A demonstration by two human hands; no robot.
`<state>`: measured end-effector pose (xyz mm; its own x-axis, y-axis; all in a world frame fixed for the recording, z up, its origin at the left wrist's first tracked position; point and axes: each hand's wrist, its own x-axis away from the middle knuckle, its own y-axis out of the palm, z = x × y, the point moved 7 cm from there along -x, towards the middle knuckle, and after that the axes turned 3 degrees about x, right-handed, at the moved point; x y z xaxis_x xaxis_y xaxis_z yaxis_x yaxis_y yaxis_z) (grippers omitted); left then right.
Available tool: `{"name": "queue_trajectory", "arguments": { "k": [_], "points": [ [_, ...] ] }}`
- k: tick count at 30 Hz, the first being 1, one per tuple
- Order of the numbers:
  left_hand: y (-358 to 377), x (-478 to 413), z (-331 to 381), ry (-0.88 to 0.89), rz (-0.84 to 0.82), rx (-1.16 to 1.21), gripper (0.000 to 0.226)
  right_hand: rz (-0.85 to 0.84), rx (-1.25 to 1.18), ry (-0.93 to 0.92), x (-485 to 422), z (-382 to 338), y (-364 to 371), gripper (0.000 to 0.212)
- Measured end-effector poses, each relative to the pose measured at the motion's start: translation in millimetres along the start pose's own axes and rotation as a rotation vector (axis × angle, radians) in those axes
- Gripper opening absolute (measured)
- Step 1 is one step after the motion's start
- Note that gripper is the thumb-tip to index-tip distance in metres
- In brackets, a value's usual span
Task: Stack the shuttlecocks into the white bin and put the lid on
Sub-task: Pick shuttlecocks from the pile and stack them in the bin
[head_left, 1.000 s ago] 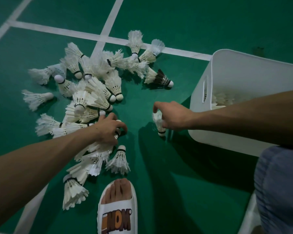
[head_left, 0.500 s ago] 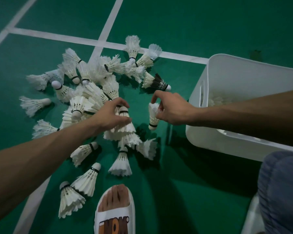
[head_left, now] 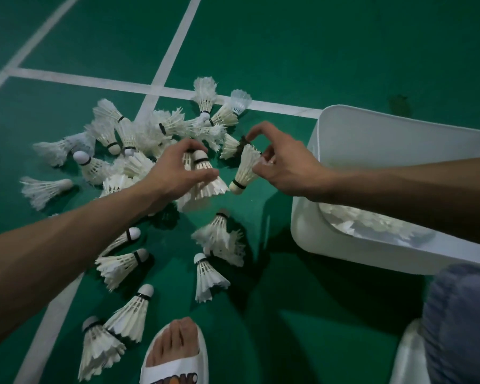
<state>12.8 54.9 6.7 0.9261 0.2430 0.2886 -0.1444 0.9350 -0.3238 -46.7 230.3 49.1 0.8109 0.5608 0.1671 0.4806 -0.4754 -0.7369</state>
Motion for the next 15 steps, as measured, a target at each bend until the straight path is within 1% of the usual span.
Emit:
{"name": "queue_trajectory", "arguments": {
  "k": [2,6,8,11,13,15],
  "points": [
    [-4,1,8,0.002,0.033,0.036,0.044,0.027,-0.057,0.014,1,0,-11,0.041],
    [0,7,27,0.044,0.012,0.029,0.049,0.102,-0.168,0.061,5,8,-32,0.049],
    [7,14,43,0.063,-0.012,0.027,0.055,0.131,-0.205,0.069,9,12,-43,0.051],
    [21,22,71,0.108,-0.055,-0.001,0.066,0.138,-0.188,0.042,23,13,-61,0.052],
    [33,24,90,0.15,-0.08,0.015,0.067,0.126,-0.235,0.045,33,18,-74,0.048],
    [49,26,109,0.173,-0.126,0.051,0.068,0.126,-0.29,0.083,45,29,-89,0.038]
  ]
}}
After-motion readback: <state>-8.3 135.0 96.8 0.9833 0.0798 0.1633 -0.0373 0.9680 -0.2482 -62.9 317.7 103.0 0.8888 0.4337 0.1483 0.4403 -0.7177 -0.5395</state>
